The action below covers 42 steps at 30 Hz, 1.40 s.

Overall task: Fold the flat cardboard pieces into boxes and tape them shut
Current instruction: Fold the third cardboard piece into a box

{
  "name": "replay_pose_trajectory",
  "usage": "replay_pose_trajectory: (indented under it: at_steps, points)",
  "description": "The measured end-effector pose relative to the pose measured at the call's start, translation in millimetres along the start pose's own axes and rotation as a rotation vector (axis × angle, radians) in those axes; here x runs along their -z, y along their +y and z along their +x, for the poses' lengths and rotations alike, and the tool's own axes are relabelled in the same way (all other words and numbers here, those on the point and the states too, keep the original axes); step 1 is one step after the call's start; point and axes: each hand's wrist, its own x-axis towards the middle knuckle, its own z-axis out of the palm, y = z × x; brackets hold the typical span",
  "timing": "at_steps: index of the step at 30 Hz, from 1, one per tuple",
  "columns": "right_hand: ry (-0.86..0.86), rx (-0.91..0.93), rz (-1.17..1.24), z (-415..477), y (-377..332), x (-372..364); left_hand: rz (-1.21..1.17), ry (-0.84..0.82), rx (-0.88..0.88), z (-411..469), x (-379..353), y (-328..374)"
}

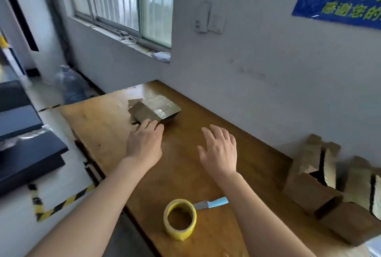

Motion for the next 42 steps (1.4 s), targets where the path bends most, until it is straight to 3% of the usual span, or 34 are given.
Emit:
replay_pose_trajectory:
  at_steps: [10,18,30,42]
  points:
    - [-0.047,0.038,0.01,57.1,-150.9,-64.9,0.032,0.013,0.13,3.3,-3.9,-174.7]
    - [-0.066,0.016,-0.013,102.5,-209.3,-117.0,-0.004,-0.011,0.142,37.2,-30.7,-254.1]
    - [-0.16,-0.089,-0.113,199.4,-205.3,-210.7,-0.056,-0.15,0.017,164.3,-118.6,-289.7]
    - [-0.34,-0.328,-0.179,240.6,-167.7,-268.1,-0.138,-0.379,-0.188,269.4,-199.4,-271.6]
